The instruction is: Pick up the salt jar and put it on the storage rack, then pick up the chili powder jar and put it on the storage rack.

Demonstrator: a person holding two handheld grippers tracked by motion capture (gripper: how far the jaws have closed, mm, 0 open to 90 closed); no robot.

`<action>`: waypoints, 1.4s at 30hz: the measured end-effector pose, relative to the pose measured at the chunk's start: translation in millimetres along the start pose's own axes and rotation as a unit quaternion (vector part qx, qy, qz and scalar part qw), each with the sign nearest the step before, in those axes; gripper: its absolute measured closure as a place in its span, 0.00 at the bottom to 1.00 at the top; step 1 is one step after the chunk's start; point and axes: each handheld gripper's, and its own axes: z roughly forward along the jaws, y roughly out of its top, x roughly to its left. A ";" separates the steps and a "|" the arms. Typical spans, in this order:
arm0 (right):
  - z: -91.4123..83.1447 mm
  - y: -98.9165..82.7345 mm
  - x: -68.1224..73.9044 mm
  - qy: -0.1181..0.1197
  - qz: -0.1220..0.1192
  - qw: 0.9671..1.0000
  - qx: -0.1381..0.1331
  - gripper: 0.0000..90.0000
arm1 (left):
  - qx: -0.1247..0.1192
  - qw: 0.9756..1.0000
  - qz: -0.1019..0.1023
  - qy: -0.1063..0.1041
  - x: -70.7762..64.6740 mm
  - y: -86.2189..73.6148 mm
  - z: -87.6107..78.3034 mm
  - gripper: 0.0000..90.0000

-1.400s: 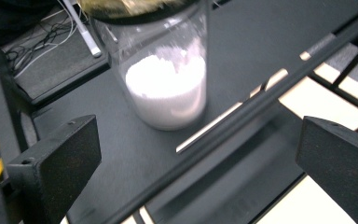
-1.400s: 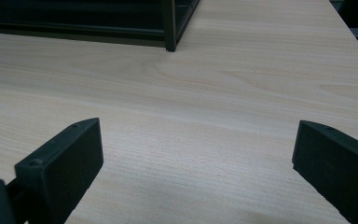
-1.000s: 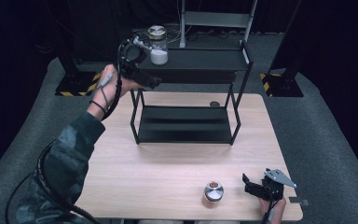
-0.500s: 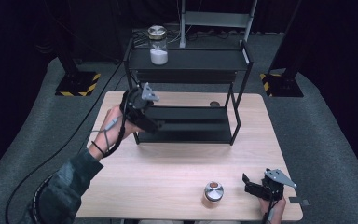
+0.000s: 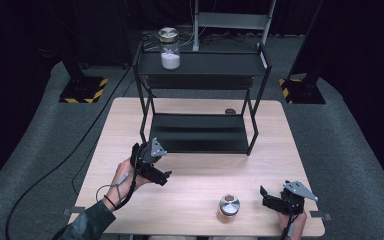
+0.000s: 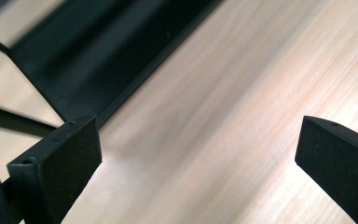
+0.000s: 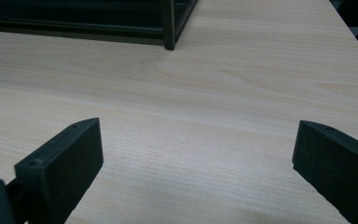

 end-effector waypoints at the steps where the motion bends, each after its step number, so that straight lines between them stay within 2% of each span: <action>1: 0.1 0.1 0.0 0.000 0.000 1.000 0.000 0.01 | -0.001 1.000 -0.006 0.001 -2.0 -6.4 3.5 0.00; 3: 0.1 0.2 0.3 -0.001 0.000 1.000 0.001 0.01 | 0.003 1.000 -0.015 -0.004 -4.3 -17.1 11.4 0.00; 7: 0.1 0.1 0.2 -0.001 0.000 1.000 0.000 0.01 | 0.000 0.999 -0.039 -0.003 -10.9 -38.8 24.5 0.00; 9: 0.0 0.0 0.1 -0.001 0.000 1.000 0.000 0.01 | 0.002 0.999 -0.044 0.002 -15.7 -46.8 30.4 0.00; 11: 0.0 0.1 0.4 -0.001 0.001 1.000 0.000 0.01 | -0.001 0.999 -0.053 0.000 -17.8 -54.8 34.9 0.00; 13: 0.1 0.2 0.4 -0.002 0.000 1.000 0.001 0.01 | -0.007 0.998 -0.058 0.007 -22.4 -62.0 37.6 0.00; 16: 0.0 0.0 0.4 -0.002 0.002 1.000 0.000 0.01 | -0.017 0.997 -0.071 0.008 -24.8 -70.6 41.3 0.00; 20: 0.0 0.1 0.4 -0.002 0.002 1.000 0.000 0.01 | -0.025 0.996 -0.080 0.009 -28.0 -79.1 46.2 0.00; 29: -0.3 -0.7 0.6 -0.003 0.003 1.000 -0.002 0.01 | -0.045 0.993 -0.112 0.007 -31.6 -94.9 54.2 0.00; 31: -0.5 -1.0 0.8 -0.003 0.002 1.000 -0.003 0.01 | -0.047 0.992 -0.113 0.005 -30.5 -96.0 54.3 0.00; 36: -0.2 -0.5 1.3 -0.004 0.002 1.000 -0.001 0.01 | -0.053 0.990 -0.130 -0.004 -26.3 -101.7 55.7 0.00; 42: 0.2 0.3 3.0 -0.007 -0.002 1.000 0.001 0.00 | -0.054 0.990 -0.133 -0.003 -26.5 -101.8 56.0 0.00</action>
